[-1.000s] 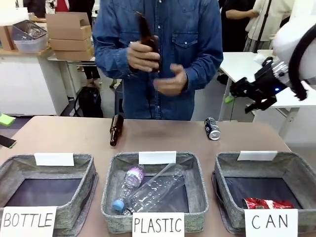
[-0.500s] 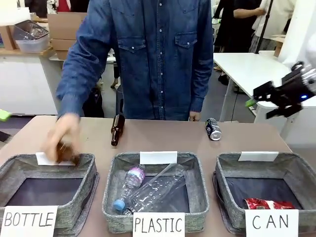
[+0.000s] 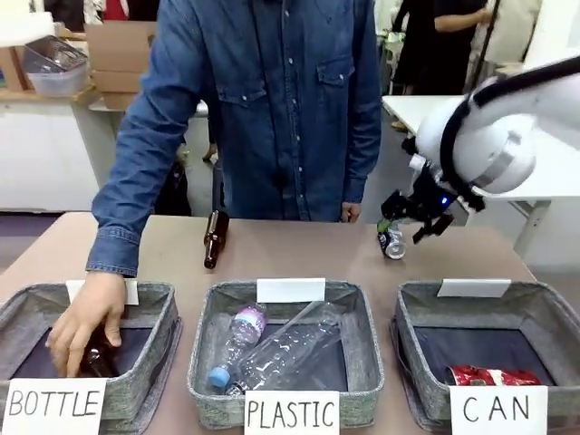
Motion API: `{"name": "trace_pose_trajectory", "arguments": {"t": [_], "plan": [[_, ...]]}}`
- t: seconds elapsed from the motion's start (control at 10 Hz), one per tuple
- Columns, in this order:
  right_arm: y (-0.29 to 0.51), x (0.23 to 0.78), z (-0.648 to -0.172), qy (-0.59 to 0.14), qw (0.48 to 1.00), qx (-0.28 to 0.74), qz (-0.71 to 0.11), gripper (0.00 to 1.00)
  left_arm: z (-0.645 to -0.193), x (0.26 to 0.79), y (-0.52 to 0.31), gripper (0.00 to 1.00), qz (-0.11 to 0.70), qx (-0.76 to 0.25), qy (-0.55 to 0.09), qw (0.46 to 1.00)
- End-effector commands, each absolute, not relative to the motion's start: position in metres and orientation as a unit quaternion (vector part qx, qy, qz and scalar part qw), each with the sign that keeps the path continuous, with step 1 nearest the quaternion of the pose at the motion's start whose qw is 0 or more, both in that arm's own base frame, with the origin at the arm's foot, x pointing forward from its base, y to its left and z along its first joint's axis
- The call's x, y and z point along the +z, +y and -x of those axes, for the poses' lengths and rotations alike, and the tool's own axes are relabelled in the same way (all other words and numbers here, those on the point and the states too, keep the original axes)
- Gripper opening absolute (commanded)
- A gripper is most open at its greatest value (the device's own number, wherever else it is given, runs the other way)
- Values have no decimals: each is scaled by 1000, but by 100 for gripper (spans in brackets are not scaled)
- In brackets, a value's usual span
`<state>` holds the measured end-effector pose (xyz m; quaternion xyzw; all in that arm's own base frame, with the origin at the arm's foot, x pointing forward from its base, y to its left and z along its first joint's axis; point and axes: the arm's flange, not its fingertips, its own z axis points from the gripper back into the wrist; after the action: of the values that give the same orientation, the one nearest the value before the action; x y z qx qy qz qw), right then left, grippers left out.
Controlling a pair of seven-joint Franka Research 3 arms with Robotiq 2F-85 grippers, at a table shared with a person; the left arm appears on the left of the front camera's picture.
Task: Sort the can waste into the basket.
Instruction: Pick up the can waste from the table and place it in the right Fabric basket.
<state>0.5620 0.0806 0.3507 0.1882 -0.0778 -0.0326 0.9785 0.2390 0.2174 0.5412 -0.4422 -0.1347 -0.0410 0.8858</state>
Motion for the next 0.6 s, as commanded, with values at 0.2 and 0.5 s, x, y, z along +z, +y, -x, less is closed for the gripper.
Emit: {"name": "trace_pose_trajectory", "arguments": {"t": [0.2, 0.5], "plan": [[112, 317, -625, -62, 992, -31, -102, 100, -241, 543, 214, 100, 439, -47, -133, 887], [123, 303, -634, -38, 998, -29, -43, 100, -241, 543, 214, 100, 439, -47, -133, 887]]}}
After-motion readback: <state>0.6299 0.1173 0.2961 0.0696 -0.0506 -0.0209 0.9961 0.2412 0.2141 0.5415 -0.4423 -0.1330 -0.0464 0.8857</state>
